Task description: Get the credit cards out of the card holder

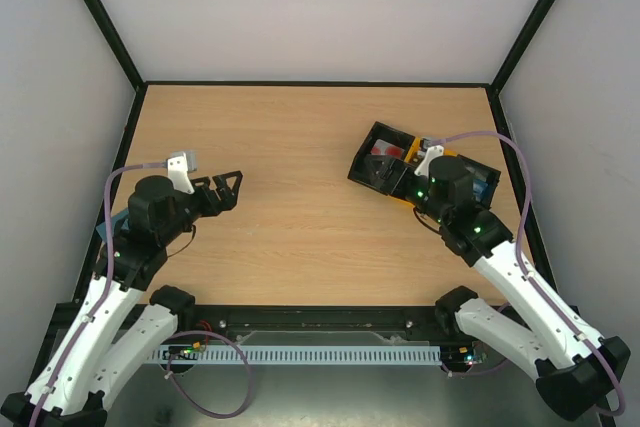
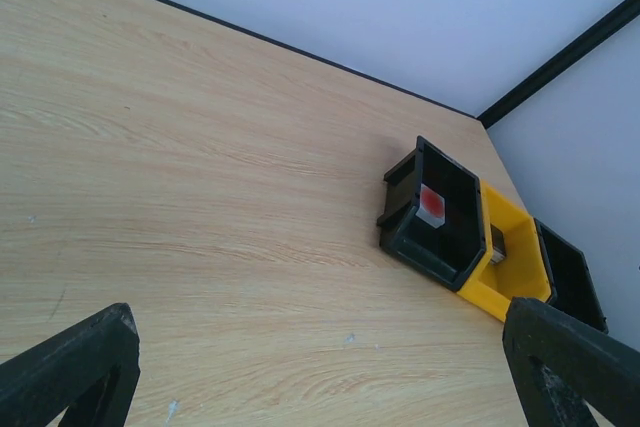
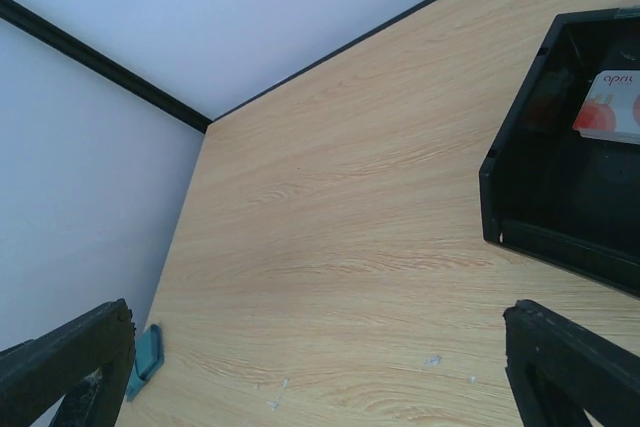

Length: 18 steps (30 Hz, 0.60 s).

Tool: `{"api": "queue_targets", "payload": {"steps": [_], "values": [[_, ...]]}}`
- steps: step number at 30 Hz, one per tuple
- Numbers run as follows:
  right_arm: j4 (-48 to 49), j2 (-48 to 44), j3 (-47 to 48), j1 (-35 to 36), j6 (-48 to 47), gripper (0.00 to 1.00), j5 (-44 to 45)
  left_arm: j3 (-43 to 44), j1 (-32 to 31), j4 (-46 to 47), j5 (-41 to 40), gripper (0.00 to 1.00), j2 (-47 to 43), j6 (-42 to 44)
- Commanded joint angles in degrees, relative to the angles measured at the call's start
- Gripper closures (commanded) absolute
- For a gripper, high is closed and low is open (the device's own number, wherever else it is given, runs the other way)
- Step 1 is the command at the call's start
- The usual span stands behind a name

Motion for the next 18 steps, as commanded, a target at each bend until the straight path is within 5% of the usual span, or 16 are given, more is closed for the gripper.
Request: {"api": "queue_targets", "payload": {"steps": [1,10,18], "values": [[-0.35,-1.6,-1.18,-0.24,0.51,0.02,2.12,1.34,0.34,-0.15,-0.27,0.0,0.3,-0.18],[1.7,-2.73,-2.81,-0.24,1.28,0.02,1.25,7.08,0.36,-1.53,-2.51,0.0,6.37,1.09],[2.09,-3.41,-3.13,-0.21,1.8,0.02,-1.32,10.13,2.72,-4.5,-15.89,0.0,15.42,-0.55]]}}
